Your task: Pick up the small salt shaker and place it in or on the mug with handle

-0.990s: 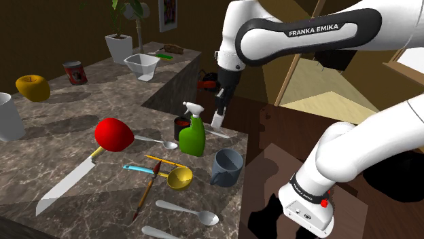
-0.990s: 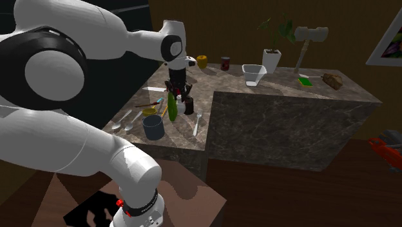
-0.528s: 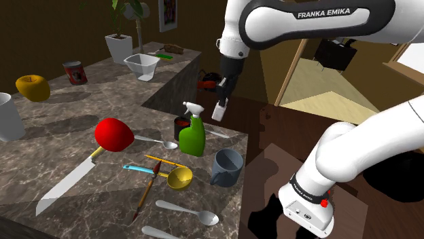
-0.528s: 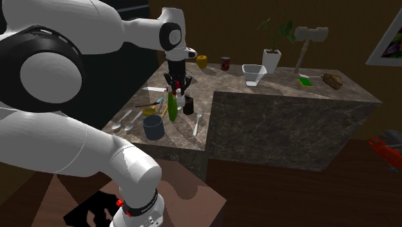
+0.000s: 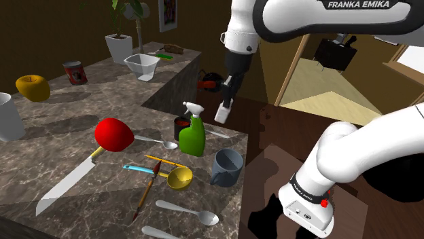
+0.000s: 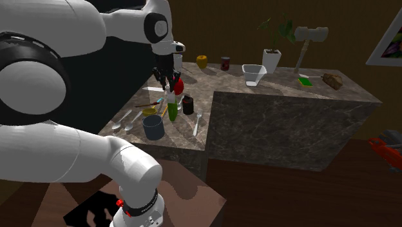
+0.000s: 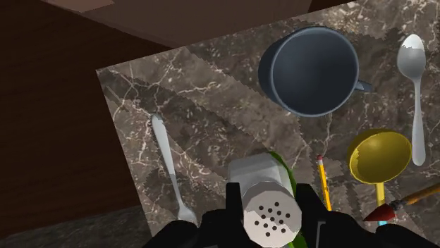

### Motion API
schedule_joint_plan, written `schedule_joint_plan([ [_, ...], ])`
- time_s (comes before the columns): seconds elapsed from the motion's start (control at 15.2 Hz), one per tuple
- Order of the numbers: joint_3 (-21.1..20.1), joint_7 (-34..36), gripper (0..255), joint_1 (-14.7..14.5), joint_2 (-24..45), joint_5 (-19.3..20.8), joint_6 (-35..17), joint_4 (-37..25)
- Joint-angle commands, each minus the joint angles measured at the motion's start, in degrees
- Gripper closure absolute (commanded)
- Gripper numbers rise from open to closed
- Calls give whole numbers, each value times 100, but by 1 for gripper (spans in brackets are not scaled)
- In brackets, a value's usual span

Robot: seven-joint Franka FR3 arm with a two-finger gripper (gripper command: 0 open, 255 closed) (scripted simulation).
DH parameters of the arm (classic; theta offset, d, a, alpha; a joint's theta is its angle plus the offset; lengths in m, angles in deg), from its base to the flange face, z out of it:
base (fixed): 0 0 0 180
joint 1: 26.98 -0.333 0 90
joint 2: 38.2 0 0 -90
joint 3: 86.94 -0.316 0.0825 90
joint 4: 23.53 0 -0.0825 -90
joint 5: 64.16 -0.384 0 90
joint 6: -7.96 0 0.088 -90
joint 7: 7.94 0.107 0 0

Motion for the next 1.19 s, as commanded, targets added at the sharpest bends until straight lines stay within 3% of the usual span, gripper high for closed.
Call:
schedule_joint_plan([
  [0.0, -131, 213, 255, -118, -247, -128, 220, 8],
  [0.46, -674, 1047, 255, -536, -923, -637, 862, -79],
  [1.12, -828, 990, 255, -609, -1043, -788, 151, 749],
])
